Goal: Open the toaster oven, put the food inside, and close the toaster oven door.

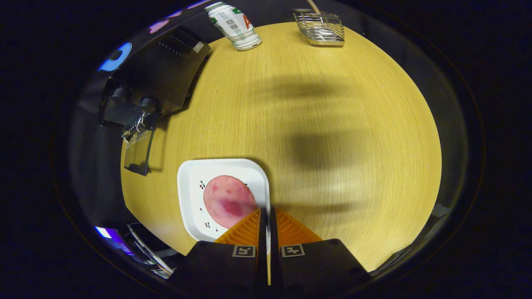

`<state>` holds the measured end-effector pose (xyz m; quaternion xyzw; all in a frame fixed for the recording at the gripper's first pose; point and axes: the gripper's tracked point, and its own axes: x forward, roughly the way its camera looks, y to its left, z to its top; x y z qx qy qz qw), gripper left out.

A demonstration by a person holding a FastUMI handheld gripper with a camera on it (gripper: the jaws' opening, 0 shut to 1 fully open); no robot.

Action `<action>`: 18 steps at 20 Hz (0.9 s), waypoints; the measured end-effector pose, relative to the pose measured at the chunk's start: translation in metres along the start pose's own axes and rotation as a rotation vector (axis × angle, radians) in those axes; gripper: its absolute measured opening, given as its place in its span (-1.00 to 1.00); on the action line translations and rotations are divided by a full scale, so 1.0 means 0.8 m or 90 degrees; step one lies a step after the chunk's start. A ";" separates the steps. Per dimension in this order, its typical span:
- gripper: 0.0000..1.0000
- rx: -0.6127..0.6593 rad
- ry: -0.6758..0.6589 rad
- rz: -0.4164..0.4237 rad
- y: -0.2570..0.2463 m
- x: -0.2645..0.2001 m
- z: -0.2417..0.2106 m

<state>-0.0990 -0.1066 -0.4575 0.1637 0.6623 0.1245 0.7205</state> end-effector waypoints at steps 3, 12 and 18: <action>-0.85 0.098 -0.013 0.091 0.013 -0.007 -0.009; -0.84 0.261 -0.085 0.203 0.061 -0.035 -0.037; -0.84 0.315 -0.140 0.266 0.158 -0.067 -0.048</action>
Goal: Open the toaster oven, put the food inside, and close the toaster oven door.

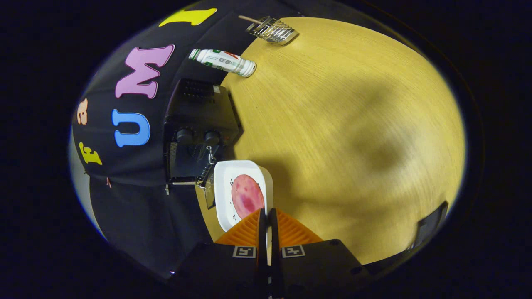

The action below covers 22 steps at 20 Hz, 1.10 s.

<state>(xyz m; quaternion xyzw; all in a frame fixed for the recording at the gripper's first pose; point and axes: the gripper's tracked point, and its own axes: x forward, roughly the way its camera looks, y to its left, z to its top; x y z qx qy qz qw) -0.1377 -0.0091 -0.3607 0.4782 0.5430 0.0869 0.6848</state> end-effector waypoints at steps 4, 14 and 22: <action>-0.84 0.004 -0.028 0.010 0.052 0.016 -0.042; -0.84 0.113 -0.181 0.019 0.171 0.134 -0.064; -0.84 0.219 -0.304 -0.013 0.220 0.216 -0.039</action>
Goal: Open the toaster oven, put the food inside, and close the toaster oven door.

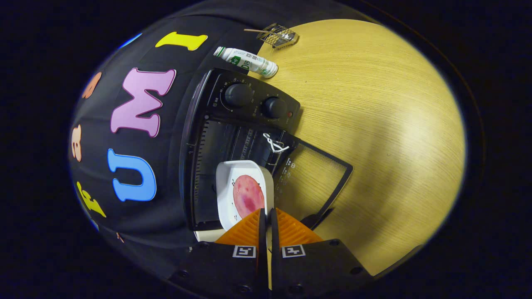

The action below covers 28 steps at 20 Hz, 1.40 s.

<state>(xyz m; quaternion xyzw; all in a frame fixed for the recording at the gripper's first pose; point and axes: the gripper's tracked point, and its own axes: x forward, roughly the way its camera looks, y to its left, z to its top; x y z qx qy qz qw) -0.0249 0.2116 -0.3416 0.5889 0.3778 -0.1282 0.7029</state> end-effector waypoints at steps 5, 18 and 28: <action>-0.84 0.080 -0.060 -0.028 0.019 0.038 -0.002; -0.83 0.194 -0.111 -0.047 0.050 0.116 -0.003; 0.95 0.004 -0.002 -0.033 0.029 0.056 -0.028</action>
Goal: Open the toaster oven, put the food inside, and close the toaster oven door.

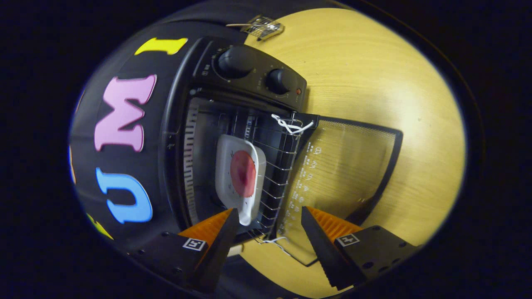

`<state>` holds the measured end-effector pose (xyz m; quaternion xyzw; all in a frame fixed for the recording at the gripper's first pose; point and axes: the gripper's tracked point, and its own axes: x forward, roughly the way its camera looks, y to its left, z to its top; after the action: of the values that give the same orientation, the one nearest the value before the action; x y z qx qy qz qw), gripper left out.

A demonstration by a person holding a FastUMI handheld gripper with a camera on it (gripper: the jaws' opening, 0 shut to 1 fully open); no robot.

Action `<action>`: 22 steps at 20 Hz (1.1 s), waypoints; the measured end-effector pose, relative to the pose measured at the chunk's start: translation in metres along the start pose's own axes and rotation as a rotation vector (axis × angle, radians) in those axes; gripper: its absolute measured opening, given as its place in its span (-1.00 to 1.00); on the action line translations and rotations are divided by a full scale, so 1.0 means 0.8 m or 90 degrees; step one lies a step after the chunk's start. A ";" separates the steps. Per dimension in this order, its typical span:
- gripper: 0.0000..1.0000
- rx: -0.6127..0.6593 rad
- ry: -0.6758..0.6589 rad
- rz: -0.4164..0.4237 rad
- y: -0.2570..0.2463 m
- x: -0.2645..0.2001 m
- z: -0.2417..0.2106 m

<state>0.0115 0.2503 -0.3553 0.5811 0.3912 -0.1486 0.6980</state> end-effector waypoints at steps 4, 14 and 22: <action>0.96 -0.149 0.005 0.043 0.002 -0.050 0.004; 0.98 -0.631 -0.029 0.080 0.005 -0.138 0.000; 0.98 -0.743 0.038 -0.010 -0.084 -0.111 -0.037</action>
<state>-0.1020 0.2367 -0.3388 0.1012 0.4318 0.1030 0.8903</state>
